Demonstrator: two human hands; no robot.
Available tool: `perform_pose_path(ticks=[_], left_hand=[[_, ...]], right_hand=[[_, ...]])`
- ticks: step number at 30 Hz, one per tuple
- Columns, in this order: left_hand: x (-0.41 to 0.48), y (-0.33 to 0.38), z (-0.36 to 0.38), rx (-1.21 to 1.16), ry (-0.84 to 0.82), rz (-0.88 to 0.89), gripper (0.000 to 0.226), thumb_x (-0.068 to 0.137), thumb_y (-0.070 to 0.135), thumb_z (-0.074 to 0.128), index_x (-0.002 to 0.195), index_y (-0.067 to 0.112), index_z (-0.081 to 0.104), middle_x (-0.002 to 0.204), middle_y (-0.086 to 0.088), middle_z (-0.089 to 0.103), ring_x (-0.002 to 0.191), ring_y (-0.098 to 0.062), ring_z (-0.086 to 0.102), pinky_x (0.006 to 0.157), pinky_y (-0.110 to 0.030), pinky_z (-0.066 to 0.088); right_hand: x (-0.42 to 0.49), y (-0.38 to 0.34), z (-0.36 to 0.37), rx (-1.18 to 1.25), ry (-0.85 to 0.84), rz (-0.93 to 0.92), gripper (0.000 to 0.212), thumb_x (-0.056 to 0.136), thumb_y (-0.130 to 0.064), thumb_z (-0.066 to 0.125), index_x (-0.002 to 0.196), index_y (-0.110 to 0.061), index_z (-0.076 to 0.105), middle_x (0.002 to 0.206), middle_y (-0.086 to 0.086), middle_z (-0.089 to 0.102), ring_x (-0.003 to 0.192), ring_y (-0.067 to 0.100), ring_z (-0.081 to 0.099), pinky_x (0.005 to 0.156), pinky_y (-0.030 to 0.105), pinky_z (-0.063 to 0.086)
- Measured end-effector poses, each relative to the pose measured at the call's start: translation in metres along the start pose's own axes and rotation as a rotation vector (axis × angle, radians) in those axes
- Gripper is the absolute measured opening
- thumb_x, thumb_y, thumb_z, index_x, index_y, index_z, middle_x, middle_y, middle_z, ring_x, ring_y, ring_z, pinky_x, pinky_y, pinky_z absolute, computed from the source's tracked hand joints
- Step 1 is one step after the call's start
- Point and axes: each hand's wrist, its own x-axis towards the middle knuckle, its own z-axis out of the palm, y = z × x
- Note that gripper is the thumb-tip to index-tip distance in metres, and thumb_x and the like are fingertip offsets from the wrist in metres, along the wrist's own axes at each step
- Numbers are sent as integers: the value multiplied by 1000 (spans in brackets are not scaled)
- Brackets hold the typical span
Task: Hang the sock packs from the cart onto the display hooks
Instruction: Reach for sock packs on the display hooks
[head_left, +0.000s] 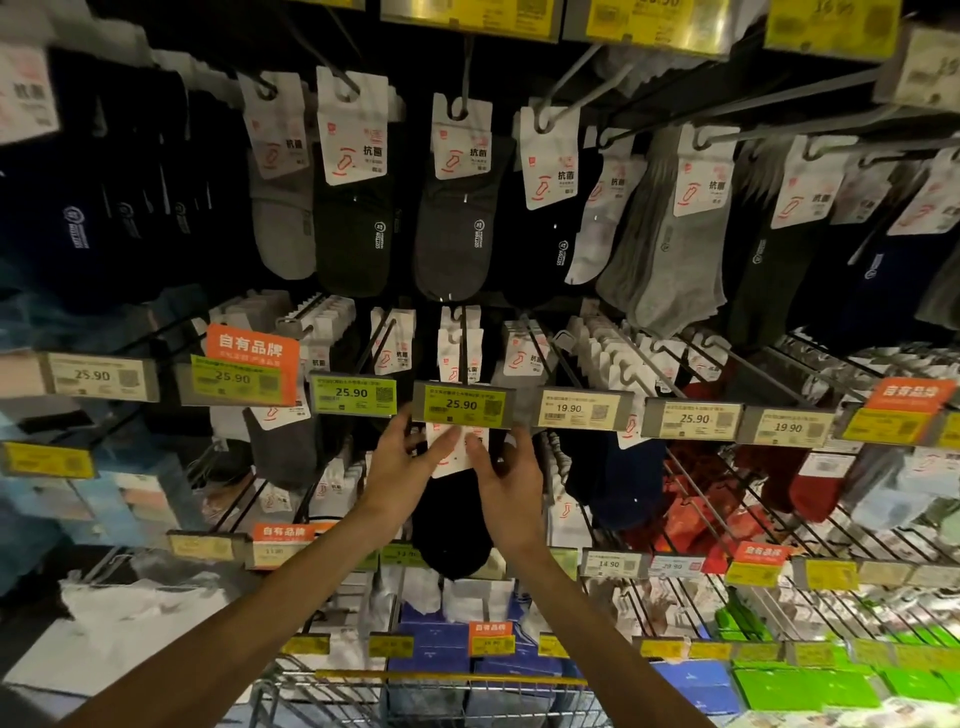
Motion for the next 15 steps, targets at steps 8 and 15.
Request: perform_pose_path(ticks=[8, 15], left_hand=[[13, -9, 2, 169, 5, 39, 32, 97, 12, 60, 124, 27, 54, 107, 16, 68, 103, 4, 63, 92, -20, 49], [8, -11, 8, 379, 9, 93, 40, 103, 15, 48, 142, 17, 40, 123, 7, 60, 119, -15, 56, 92, 1, 35]], right_hand=[[17, 14, 4, -137, 59, -51, 34, 100, -20, 54, 127, -34, 38, 93, 0, 69, 72, 8, 64, 60, 14, 47], [9, 28, 10, -315, 119, -166, 46, 96, -13, 58, 134, -20, 35, 138, 3, 38, 125, -9, 37, 100, 5, 32]])
